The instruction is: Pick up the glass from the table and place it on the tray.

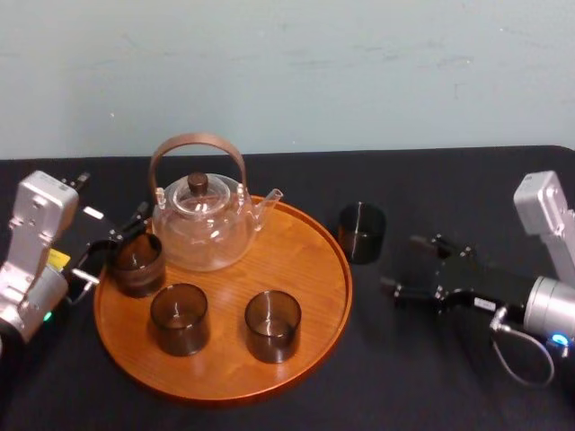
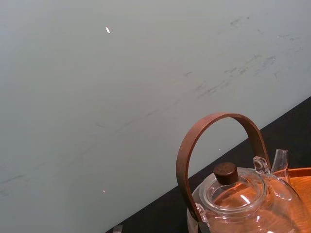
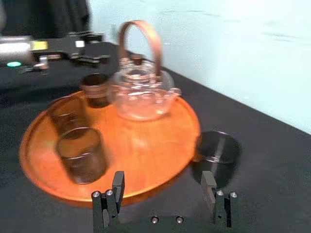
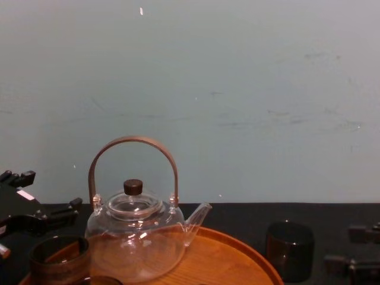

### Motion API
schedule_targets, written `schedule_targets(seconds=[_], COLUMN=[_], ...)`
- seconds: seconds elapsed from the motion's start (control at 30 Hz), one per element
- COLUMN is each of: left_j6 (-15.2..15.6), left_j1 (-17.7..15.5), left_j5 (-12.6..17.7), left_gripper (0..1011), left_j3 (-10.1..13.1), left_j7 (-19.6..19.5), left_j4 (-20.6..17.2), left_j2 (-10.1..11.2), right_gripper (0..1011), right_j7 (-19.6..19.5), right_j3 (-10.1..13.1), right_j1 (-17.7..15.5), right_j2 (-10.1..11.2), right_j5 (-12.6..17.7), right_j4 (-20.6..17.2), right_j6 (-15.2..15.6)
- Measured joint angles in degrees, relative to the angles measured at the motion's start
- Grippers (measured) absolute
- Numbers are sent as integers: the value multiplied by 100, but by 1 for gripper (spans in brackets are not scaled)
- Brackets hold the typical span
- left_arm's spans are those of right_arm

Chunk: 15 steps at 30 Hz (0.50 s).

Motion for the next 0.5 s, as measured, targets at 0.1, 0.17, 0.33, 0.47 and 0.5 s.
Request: schedule_targets(seconds=[0.1,0.17,0.33,0.47,0.5], left_j6=[0,0,0,0,0], left_j1=[0,0,0,0,0], left_j5=[0,0,0,0,0], left_gripper=[1001,1001,1001,1001,1002], left_j3=[0,0,0,0,0], left_j7=[0,0,0,0,0], left_j4=[0,0,0,0,0], left_j2=[0,0,0,0,0], right_gripper=[1002,1002,1002,1002,1002], right_j7=[-214,-315,-576,-699,-726], right_j3=[106,155,284,338,347], right_j1=[-4,-4,21,62,87], right_j2=[-86,-129,-278,-376,-415], right_j5=[0,-3,-30,-75,-101], right_j4=[52,79,185,269,306], right_j6=[118,182,363,490,524])
